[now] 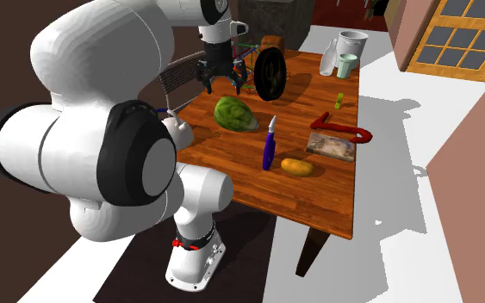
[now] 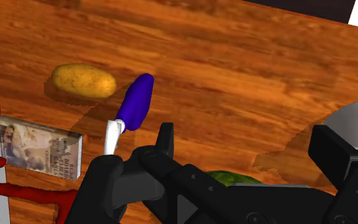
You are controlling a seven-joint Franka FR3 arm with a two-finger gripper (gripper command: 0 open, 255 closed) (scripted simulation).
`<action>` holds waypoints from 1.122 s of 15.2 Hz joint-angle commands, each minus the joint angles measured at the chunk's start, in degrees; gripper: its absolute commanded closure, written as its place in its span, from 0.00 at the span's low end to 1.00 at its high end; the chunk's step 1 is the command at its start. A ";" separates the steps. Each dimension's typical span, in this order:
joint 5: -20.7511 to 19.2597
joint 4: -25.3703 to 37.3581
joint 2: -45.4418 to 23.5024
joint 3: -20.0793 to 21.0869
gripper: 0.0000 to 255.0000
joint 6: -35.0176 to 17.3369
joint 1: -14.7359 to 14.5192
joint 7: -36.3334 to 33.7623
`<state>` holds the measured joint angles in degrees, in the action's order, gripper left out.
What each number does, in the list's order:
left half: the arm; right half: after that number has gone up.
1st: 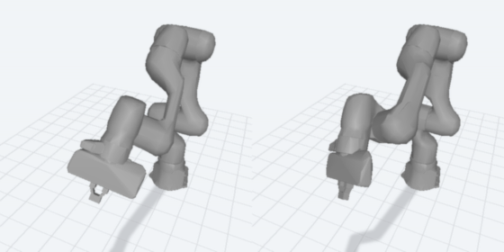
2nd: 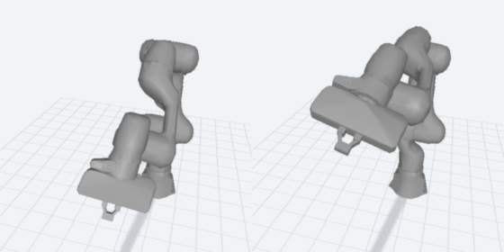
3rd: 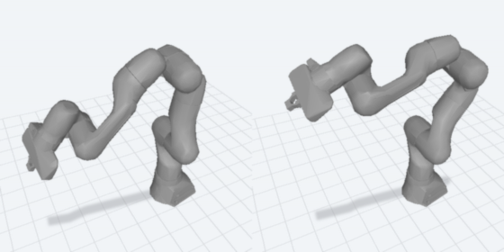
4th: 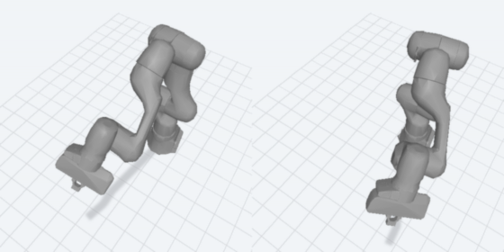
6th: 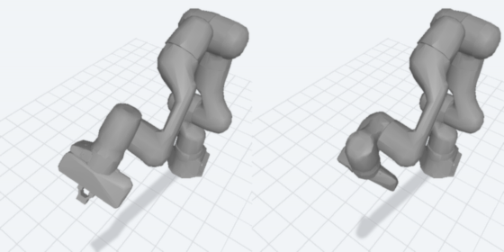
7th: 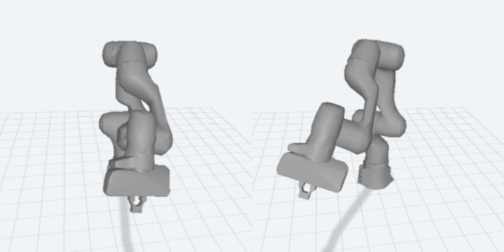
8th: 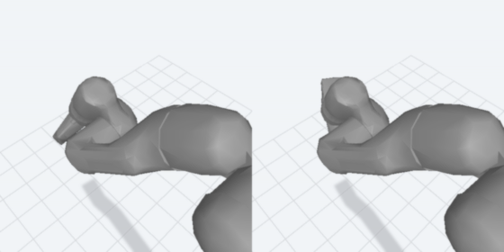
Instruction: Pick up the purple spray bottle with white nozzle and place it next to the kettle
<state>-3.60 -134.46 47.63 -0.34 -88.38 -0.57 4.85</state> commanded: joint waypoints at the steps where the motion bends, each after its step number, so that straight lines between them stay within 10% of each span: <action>1: 0.00 0.00 0.00 0.00 0.00 0.00 0.00 0.00; 17: -3.95 -4.75 -20.34 -15.13 0.00 -26.39 4.63 10.14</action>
<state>-7.63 -138.91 28.59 -14.73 -113.05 3.92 14.52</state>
